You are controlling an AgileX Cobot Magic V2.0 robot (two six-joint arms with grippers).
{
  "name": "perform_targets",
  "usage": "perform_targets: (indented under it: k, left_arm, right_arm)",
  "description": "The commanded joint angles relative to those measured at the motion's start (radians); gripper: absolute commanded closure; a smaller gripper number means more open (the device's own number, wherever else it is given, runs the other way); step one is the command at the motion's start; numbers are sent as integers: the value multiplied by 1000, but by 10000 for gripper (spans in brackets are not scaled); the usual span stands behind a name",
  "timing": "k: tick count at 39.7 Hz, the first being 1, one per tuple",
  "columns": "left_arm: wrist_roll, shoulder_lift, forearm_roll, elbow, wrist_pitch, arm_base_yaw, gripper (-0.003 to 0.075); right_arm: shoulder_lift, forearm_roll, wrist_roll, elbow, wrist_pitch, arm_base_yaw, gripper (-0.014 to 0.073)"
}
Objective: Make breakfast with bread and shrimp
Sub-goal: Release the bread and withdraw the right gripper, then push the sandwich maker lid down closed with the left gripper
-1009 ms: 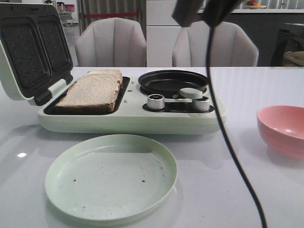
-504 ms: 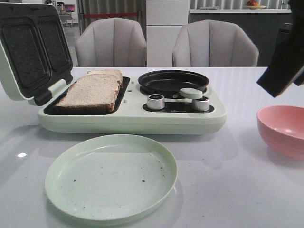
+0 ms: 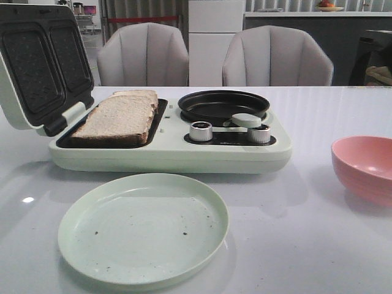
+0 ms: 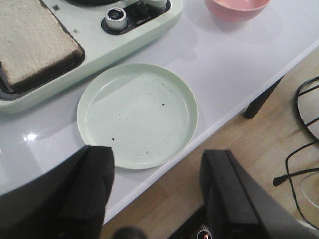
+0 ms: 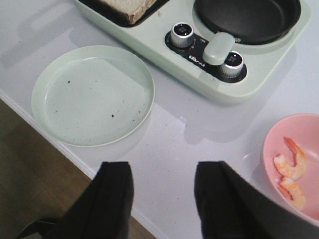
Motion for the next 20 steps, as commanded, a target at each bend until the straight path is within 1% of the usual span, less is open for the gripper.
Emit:
perform_targets:
  k: [1,6,8,13,16,20]
  left_arm:
    - [0,44,17,-76,37,-9,285]
    - [0,162,38,-166,211,17,285]
    - [0,211,57,-196,246,44,285]
    - [14,329,115,-238,256,147,285]
    - [43,383,118,-252,256,228,285]
    - [93,434,105,-257,250,365,285]
  right_arm:
    - [-26,-7,0,-26,-81,-1,181]
    - [-26,-6,0,-26,-80,-1,181]
    - [-26,-6,0,-26,-80,-1,181]
    - [-26,-6,0,-26,-80,-1,181]
    - [-26,-6,0,-26,-80,-1,181]
    - [-26,-6,0,-26,-80,-1,181]
